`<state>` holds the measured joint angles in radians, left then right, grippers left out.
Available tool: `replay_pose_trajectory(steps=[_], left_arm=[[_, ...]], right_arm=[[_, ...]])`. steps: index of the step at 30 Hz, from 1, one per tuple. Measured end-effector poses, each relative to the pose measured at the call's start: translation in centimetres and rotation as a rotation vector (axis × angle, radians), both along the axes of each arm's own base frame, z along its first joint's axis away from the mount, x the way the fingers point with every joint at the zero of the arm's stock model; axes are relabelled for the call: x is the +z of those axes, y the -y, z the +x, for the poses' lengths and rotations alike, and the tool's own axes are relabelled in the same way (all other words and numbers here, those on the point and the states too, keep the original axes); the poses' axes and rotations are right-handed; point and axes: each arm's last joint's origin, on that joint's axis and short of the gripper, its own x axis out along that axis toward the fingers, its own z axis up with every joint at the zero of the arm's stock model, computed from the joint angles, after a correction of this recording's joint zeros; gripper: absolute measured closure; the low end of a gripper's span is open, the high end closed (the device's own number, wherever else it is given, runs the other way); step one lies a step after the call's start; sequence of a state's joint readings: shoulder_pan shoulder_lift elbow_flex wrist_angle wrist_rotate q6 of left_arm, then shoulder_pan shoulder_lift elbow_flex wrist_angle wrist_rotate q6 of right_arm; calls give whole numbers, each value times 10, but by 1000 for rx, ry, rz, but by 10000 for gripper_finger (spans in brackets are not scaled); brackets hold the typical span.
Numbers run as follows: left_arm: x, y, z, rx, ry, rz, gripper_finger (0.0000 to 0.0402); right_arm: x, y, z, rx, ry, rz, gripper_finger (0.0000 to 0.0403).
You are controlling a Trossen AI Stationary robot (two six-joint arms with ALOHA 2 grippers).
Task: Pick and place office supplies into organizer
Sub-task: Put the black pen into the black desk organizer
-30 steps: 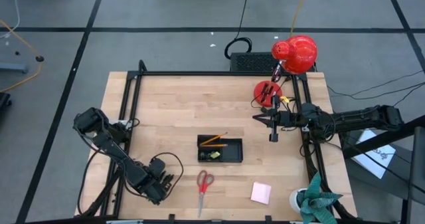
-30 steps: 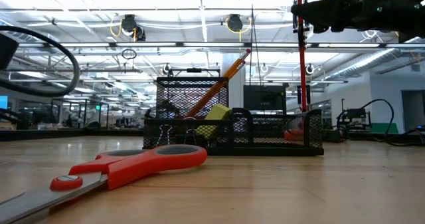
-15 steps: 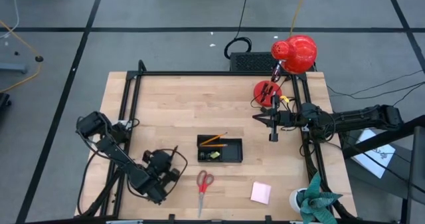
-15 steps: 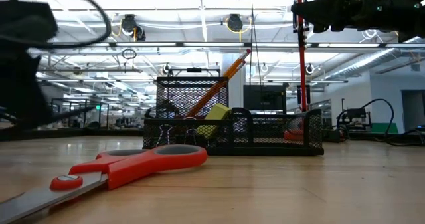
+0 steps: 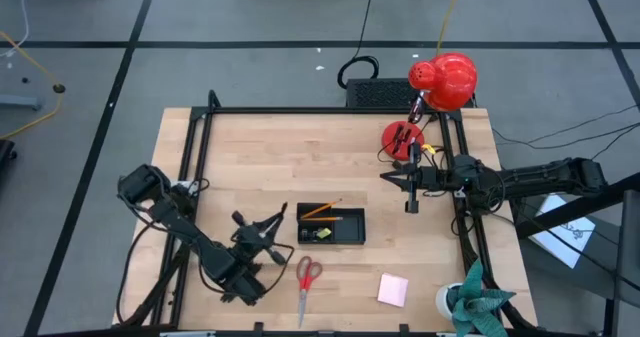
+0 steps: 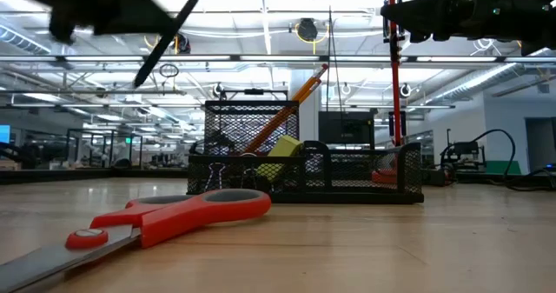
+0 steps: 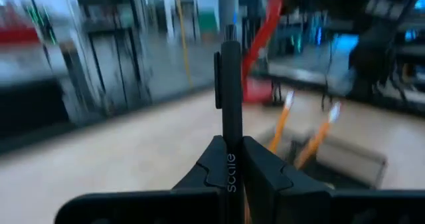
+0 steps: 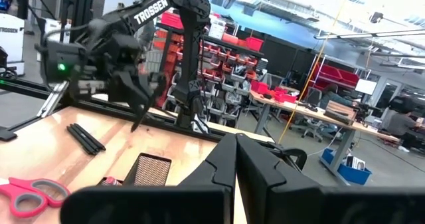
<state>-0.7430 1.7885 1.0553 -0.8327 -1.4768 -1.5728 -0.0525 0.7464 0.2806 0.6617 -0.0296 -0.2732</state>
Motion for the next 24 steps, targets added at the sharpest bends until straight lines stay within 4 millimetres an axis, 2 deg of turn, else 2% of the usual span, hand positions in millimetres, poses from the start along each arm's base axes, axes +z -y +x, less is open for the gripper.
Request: replay_pose_trajectory(steps=[3, 7, 12, 15, 18, 24], left_arm=[[12, -2, 15, 29, -24, 79, 379], [26, -12, 35, 70, -123, 97, 384], [35, -24, 57, 48, -352, 118, 380], [42, -37, 68, -3, -459, 72, 381], [56, -46, 80, -92, -494, 50, 384], [92, -59, 94, -311, -473, 88, 378]], right_arm=[[0, 0, 0, 0, 0, -1, 399], [1, 0, 0, 0, 12, -1, 399], [1, 0, 0, 0, 15, -1, 399], [1, 0, 0, 0, 15, -1, 399], [1, 0, 0, 0, 15, -2, 399], [2, 0, 0, -1, 18, -4, 399]])
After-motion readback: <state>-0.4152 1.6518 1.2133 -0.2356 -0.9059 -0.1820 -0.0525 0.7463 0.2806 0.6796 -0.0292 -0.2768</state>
